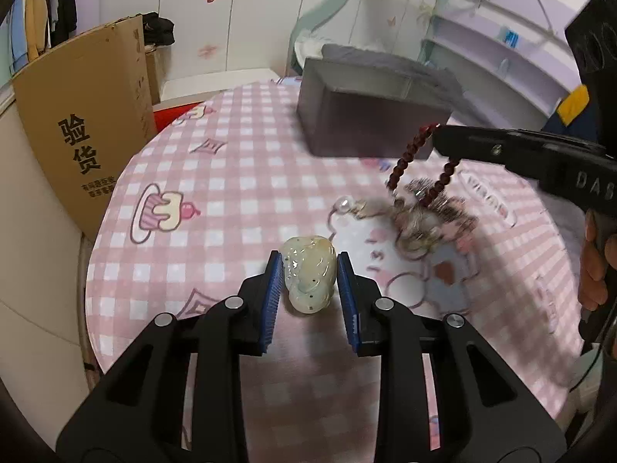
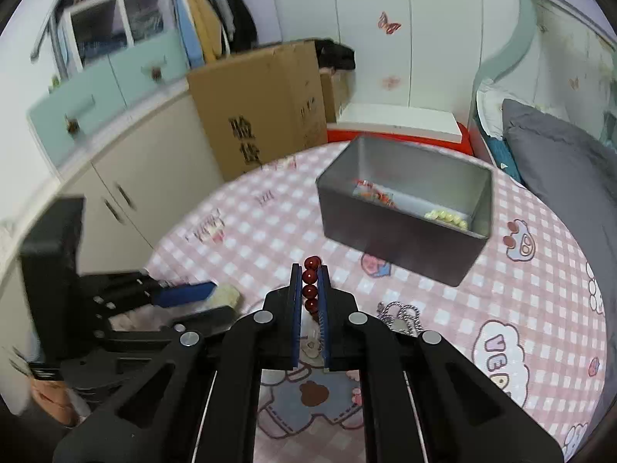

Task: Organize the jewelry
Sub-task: 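Carry both items over the grey box and open both tools to release them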

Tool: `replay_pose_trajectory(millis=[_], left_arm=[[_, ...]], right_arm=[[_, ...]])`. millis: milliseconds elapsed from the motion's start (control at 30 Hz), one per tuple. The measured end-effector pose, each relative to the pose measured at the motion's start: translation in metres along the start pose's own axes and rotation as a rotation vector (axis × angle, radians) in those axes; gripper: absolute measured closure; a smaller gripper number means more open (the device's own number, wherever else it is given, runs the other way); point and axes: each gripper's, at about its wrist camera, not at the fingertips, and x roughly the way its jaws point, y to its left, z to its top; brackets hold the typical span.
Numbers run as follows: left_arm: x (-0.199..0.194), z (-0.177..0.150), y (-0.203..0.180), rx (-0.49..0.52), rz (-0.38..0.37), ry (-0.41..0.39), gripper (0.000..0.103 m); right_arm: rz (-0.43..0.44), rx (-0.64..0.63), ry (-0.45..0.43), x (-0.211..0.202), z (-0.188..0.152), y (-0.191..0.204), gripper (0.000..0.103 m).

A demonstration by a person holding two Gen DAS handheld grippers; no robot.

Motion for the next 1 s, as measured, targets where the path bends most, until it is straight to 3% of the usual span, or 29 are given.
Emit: replay_pose_trajectory(millis=[300,500,1000], left_arm=[[-0.028,0.038,-0.016,-0.013,-0.109,-0.080,0.074],[-0.036,0.068,-0.033,0.022,-0.133,-0.116,0.074],[-0.019,0.107,-0.045,0.033,-0.180,-0.115,0.074]], right_arm=[[0.024,0.042,-0.112,-0.051,0.018,-0.011,0.097],[0.012,0.043,-0.164,-0.072,0.030,-0.019,0.097],[-0.012,0.043,-0.209,-0.081,0.040,-0.041,0.097]])
